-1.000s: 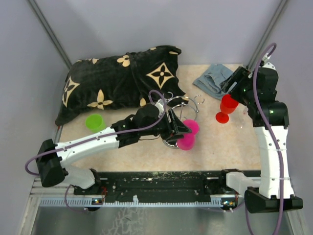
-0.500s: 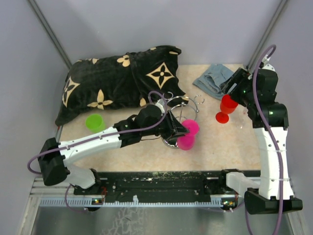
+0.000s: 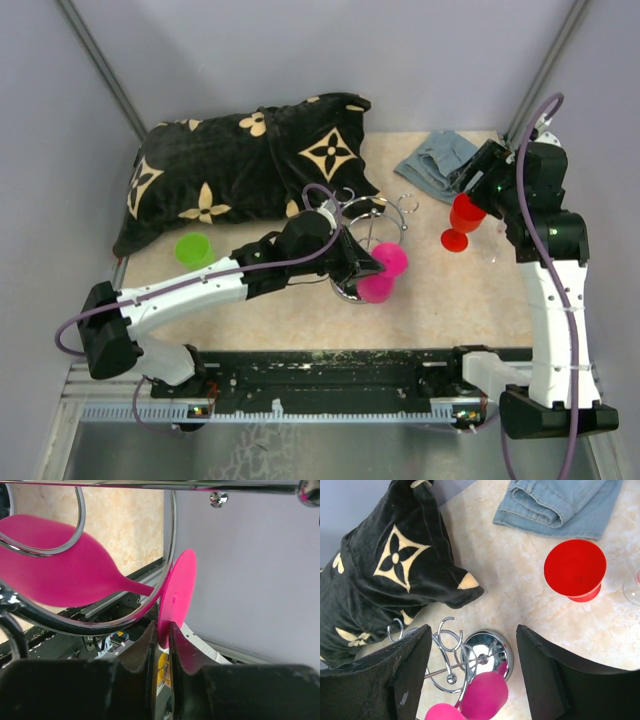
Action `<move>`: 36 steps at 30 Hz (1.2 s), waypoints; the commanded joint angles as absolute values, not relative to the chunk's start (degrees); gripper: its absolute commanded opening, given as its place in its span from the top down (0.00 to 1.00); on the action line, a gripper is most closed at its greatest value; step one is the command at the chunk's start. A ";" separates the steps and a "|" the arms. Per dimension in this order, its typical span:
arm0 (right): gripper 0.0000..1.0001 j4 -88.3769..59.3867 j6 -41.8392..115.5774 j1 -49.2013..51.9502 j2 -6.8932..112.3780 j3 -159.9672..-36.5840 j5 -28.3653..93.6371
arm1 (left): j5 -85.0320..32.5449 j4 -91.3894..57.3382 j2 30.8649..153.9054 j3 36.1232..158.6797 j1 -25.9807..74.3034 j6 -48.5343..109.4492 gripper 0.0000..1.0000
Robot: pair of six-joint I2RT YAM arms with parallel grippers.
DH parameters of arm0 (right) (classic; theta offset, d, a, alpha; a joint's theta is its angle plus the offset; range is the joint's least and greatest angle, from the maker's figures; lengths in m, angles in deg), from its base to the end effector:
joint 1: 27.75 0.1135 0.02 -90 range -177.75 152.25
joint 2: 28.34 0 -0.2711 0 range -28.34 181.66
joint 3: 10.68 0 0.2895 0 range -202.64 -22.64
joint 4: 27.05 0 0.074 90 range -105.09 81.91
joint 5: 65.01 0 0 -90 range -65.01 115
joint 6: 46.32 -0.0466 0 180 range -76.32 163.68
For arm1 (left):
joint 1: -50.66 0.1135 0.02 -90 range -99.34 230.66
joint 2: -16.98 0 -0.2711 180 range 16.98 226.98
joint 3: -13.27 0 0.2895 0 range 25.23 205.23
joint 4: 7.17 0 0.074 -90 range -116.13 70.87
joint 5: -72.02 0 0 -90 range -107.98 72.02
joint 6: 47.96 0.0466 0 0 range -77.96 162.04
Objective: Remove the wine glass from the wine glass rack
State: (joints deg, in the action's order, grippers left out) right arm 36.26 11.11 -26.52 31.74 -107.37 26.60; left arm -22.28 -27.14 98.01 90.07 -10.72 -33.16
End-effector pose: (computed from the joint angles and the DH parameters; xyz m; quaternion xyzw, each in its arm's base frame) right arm 0.2248 0.0061 0.4669 0.2228 0.8215 0.1640 0.4985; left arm 0.1772 -0.3320 0.3105 -0.0807 0.8354 -0.5159 0.1715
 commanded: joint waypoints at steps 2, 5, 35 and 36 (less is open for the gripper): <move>0.32 32.82 10.98 -27.14 30.28 -107.02 26.83 | -21.65 -30.27 97.58 92.81 -10.95 -33.15 0.90; 0.32 32.72 10.84 -27.13 30.11 -106.76 26.85 | -21.84 -30.34 97.55 92.95 -10.93 -33.22 0.98; 0.32 32.10 10.41 -27.14 29.35 -105.71 27.43 | -31.08 -18.88 100.96 92.80 -11.67 -35.42 1.00; 0.32 32.11 10.38 -27.14 29.28 -105.62 27.34 | -31.31 -18.72 101.00 92.75 -11.73 -35.40 1.00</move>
State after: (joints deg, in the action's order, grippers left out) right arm 34.93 10.52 -26.56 31.17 -105.75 27.24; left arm -29.60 -22.22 100.57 91.88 -10.94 -35.11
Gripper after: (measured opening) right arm 0.686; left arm 0.015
